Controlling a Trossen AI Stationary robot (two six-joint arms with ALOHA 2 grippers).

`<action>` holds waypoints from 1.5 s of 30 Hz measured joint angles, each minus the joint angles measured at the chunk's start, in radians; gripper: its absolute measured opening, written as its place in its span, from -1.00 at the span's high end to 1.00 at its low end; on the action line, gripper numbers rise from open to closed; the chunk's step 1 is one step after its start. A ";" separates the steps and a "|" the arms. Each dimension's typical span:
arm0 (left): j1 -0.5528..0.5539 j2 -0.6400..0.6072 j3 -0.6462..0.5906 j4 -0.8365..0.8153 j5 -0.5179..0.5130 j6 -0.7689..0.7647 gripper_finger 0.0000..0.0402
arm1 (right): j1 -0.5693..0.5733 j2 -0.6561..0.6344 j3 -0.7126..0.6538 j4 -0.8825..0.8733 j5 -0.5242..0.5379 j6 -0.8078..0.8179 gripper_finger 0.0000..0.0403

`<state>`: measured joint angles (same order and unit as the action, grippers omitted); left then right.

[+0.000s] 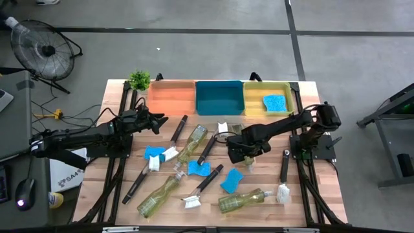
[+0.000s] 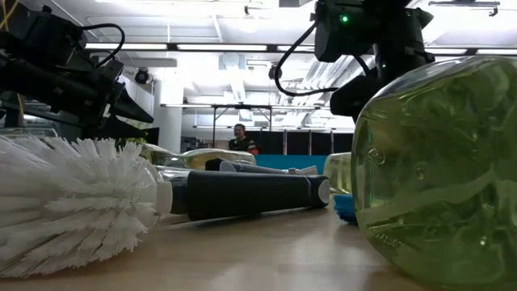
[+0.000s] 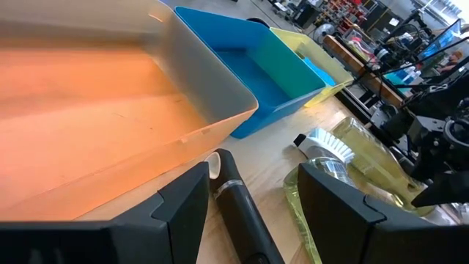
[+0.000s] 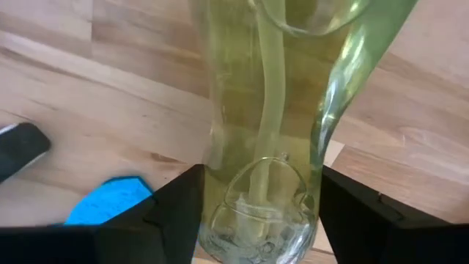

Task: Pick & Place Kitchen Sink Supplies
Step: Put the green dishwashing liquid bottle into the blue bin

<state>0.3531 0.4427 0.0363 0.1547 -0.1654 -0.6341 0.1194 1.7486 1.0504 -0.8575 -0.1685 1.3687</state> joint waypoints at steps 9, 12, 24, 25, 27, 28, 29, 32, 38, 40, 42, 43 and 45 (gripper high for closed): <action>0.000 0.000 0.000 0.000 0.000 0.000 -0.02 | -0.001 -0.048 -0.008 -0.027 0.001 -0.045 0.02; 0.000 0.000 0.000 0.000 0.000 0.000 -0.02 | -0.001 -0.091 -0.011 -0.065 0.002 -0.047 0.02; 0.000 0.000 0.000 0.000 0.000 0.000 -0.02 | -0.001 -0.304 -0.008 -0.057 -0.011 -0.089 0.03; 0.000 0.000 0.000 0.000 0.000 0.000 -0.02 | -0.001 -0.321 -0.008 -0.058 -0.009 -0.094 0.03; 0.000 0.000 0.000 0.000 0.000 0.000 -0.02 | -0.001 -0.356 -0.008 -0.061 0.002 -0.112 0.04; 0.000 0.000 0.000 0.000 0.000 0.000 -0.02 | -0.001 -0.373 -0.008 -0.066 0.007 -0.123 0.04; 0.000 0.000 0.000 0.000 0.000 0.000 -0.02 | -0.001 -0.389 -0.008 -0.071 0.012 -0.133 0.04; 0.000 0.000 0.000 0.000 0.000 0.000 -0.02 | -0.001 -0.438 -0.008 -0.087 0.025 -0.164 0.04; 0.000 0.000 0.000 0.000 0.000 0.000 -0.02 | -0.007 -0.519 -0.006 -0.094 0.056 -0.249 0.04; 0.000 0.000 0.000 0.000 0.000 0.000 -0.02 | -0.018 -0.545 -0.006 -0.094 0.065 -0.278 0.04; 0.000 0.000 0.000 0.000 0.000 0.000 -0.02 | -0.035 -0.569 -0.006 -0.091 0.079 -0.312 0.04; 0.000 0.000 0.000 0.000 0.000 0.000 -0.02 | -0.045 -0.579 -0.006 -0.091 0.085 -0.331 0.04; 0.000 0.000 0.000 0.000 0.000 0.000 -0.02 | -0.067 -0.599 -0.006 -0.090 0.090 -0.373 0.04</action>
<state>0.3532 0.4429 0.0364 0.1545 -0.1658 -0.6340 0.0519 1.1498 1.0443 -0.9478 -0.0783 0.9957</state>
